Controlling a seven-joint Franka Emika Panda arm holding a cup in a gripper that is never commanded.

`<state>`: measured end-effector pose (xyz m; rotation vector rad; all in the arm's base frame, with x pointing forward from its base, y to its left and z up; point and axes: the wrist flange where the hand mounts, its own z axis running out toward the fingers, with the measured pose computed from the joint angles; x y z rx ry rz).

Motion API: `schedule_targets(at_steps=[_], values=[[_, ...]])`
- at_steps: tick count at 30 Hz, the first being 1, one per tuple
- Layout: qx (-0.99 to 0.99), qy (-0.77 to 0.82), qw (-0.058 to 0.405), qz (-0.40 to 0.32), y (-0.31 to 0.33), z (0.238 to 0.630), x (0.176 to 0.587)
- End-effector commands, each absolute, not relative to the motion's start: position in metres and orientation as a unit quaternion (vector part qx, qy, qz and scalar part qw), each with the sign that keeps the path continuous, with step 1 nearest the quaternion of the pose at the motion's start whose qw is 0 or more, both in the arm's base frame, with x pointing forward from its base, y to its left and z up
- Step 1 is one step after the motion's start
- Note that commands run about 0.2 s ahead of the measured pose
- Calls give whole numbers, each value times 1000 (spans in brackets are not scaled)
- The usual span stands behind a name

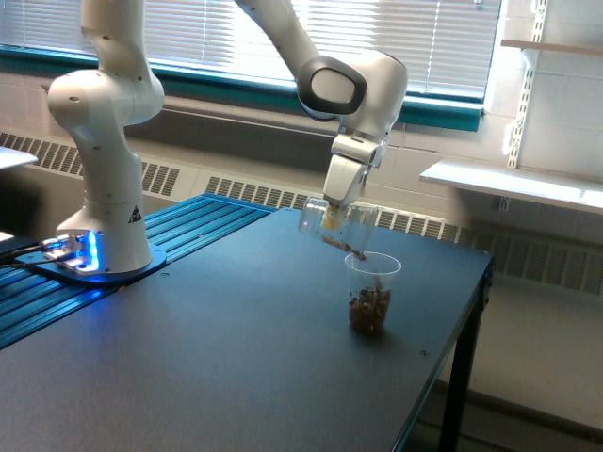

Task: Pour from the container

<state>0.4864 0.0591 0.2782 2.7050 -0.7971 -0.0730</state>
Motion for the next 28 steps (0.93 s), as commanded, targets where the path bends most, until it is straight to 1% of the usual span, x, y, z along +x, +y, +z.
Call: schedule_targets(at_steps=[1,15,28], values=[[948,-273,162,-32,61,277,490],[949,-275,154,-32,63,280,493],[948,-286,139,-16,61,288,495]])
